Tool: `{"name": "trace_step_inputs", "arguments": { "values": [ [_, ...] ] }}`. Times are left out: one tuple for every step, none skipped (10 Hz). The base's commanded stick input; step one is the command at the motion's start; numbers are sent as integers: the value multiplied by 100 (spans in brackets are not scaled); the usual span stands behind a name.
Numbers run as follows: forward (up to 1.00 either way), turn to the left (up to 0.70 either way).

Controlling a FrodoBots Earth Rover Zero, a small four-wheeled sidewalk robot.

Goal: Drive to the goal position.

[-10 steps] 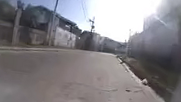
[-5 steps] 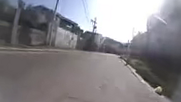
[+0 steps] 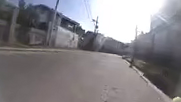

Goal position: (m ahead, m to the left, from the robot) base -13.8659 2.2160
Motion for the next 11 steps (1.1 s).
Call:
{"name": "trace_step_inputs", "arguments": {
  "values": [
    [0, 94],
    [0, 94],
    [0, 95],
    [0, 95],
    [0, 95],
    [0, 95],
    [0, 95],
    [0, 95],
    [0, 95],
    [0, 95],
    [0, 95]
  ]
}}
